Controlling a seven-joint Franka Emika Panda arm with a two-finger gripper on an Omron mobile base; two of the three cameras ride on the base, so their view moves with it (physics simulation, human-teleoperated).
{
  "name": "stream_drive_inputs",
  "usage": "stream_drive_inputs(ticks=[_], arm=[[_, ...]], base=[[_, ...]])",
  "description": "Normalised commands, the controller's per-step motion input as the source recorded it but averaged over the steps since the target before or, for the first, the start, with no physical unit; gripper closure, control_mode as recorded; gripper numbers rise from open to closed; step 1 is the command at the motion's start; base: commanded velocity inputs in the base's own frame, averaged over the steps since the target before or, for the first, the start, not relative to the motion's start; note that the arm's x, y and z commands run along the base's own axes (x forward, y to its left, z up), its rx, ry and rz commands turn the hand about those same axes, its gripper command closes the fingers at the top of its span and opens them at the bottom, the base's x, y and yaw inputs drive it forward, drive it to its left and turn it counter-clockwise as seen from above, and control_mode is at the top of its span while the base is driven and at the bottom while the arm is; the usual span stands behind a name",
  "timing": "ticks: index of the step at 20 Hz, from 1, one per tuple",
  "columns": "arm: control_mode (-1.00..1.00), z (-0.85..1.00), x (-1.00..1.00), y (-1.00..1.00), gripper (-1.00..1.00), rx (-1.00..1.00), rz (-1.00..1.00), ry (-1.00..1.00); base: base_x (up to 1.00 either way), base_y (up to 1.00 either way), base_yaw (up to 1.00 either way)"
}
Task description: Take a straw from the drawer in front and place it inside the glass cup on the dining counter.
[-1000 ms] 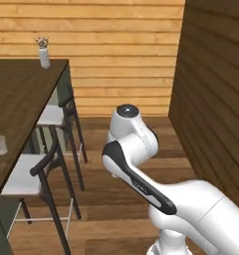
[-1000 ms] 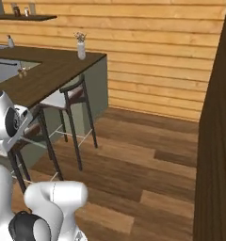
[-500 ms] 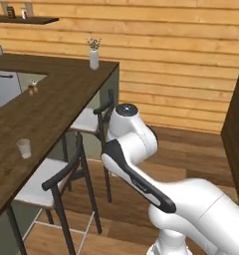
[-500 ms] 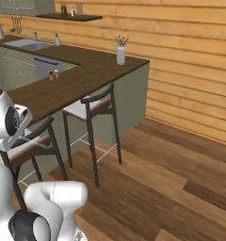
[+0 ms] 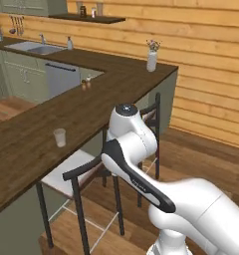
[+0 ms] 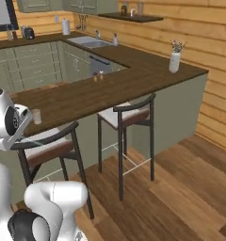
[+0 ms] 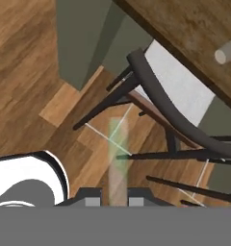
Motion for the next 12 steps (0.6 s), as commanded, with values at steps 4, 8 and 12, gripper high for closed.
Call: stream_drive_inputs(ticks=[4, 8, 12], arm=[[1.0, 0.0, 0.0, 0.0, 1.0, 0.0, 0.0, 0.0], [1.0, 0.0, 0.0, 0.0, 1.0, 0.0, 0.0, 0.0], [1.0, 0.0, 0.0, 0.0, 1.0, 0.0, 0.0, 0.0]], base=[[0.57, -0.43, 0.48], [0.61, -0.41, 0.48], [0.7, -0.29, 0.49]])
